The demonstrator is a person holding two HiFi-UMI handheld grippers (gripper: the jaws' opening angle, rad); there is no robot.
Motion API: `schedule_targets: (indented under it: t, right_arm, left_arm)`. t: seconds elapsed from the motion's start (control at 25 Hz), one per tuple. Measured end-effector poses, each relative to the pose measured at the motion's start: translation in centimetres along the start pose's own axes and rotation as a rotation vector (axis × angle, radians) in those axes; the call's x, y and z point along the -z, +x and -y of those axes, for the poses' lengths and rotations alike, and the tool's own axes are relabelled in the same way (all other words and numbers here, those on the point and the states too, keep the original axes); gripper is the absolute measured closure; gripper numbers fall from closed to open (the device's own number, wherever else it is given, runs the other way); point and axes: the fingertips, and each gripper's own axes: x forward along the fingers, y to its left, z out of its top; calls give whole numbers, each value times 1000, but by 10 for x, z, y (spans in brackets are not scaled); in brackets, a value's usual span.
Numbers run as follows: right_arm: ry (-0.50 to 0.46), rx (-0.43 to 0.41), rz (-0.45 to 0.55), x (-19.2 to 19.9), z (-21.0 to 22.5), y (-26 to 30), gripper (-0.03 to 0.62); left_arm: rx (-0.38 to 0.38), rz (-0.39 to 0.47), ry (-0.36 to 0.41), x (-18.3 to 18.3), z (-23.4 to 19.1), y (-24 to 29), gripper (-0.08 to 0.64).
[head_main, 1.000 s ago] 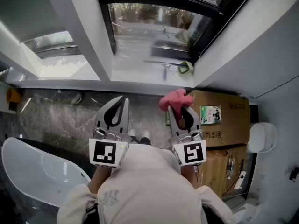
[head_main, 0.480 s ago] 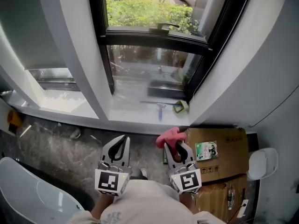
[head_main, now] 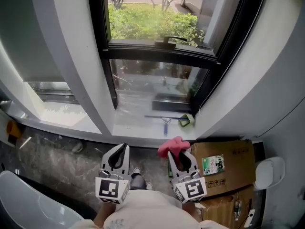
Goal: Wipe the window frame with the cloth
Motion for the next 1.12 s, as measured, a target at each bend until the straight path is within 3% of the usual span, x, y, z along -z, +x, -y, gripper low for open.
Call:
schedule_targets:
  t: [0.48, 0.76, 1.12]
  right_arm:
    - [2, 88, -3, -30, 24, 96, 515]
    - [23, 48, -15, -31, 9, 131, 514]
    - [-6, -8, -25, -33, 20, 171, 515]
  left_arm:
    - [32, -15, -13, -16, -90, 71, 549]
    - [54, -20, -9, -16, -110, 85, 549]
    - [3, -50, -12, -7, -127, 108, 549]
